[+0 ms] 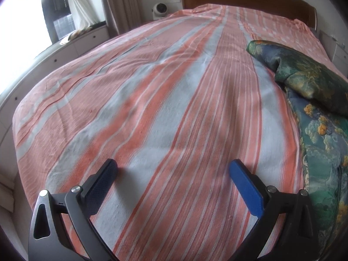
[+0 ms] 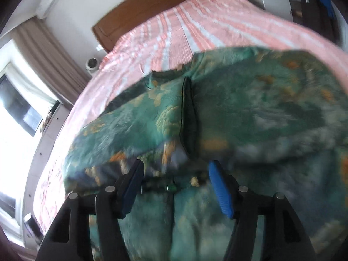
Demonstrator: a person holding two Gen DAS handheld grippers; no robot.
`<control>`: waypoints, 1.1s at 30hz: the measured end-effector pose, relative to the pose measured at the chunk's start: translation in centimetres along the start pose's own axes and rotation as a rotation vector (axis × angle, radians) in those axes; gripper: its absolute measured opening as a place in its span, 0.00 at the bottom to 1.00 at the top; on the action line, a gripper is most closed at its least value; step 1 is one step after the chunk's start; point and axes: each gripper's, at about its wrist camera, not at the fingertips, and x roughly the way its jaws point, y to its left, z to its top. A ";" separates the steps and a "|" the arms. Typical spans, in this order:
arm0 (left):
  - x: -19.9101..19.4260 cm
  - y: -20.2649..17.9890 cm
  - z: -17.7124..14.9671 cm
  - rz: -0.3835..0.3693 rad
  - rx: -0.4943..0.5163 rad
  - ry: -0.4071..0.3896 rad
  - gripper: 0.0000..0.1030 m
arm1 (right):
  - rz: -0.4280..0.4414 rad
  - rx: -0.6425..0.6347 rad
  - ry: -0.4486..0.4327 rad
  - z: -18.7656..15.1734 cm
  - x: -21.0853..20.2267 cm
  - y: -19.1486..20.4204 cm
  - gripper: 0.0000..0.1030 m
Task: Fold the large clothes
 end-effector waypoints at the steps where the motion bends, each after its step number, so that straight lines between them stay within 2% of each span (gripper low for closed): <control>1: 0.0 0.0 0.0 -0.001 0.000 0.001 1.00 | 0.000 -0.026 -0.013 -0.5 -1.0 -0.1 0.61; 4: -0.6 0.3 0.2 -0.007 -0.012 -0.005 1.00 | -0.009 -0.116 -0.060 -3.3 -5.3 -0.9 0.62; 6: -1.8 0.7 0.6 -0.047 -0.038 -0.035 0.99 | -0.042 -0.172 -0.115 -5.9 -9.0 -2.1 0.69; 8: -2.7 0.7 1.6 -0.087 -0.040 -0.064 0.99 | -0.113 -0.201 -0.186 -8.6 -12.3 -3.5 0.73; 10: -2.7 0.4 3.0 -0.090 -0.015 -0.073 1.00 | -0.169 -0.190 -0.237 -11.1 -15.3 -5.1 0.74; 14: -0.9 -0.5 7.2 0.008 0.078 -0.112 1.00 | -0.248 -0.195 -0.317 -15.0 -19.2 -6.5 0.77; 15: 0.5 -0.5 8.2 0.008 0.087 -0.085 1.00 | -0.270 -0.226 -0.344 -15.9 -19.9 -6.4 0.77; 18: 6.7 -0.2 8.2 -0.022 0.090 0.109 1.00 | -0.295 -0.304 -0.398 -16.7 -20.4 -5.5 0.78; 19: 7.6 0.2 7.5 -0.066 0.062 0.096 1.00 | -0.278 -0.315 -0.405 -16.7 -20.4 -5.3 0.78; 20: 7.2 0.7 7.0 -0.087 0.027 0.043 1.00 | -0.266 -0.320 -0.408 -16.6 -20.6 -5.3 0.78; 21: 6.6 1.0 6.7 -0.075 0.011 0.023 1.00 | -0.262 -0.326 -0.409 -16.5 -20.4 -5.1 0.78; 25: 6.7 0.5 6.3 -0.039 0.029 0.018 1.00 | -0.250 -0.351 -0.393 -17.1 -19.7 -4.9 0.78; 29: 7.1 1.0 6.4 -0.081 -0.003 0.024 1.00 | -0.249 -0.325 -0.382 -16.8 -19.0 -5.4 0.78; 33: 6.9 0.5 6.2 -0.074 0.003 0.022 1.00 | -0.254 -0.311 -0.384 -16.8 -19.0 -5.6 0.78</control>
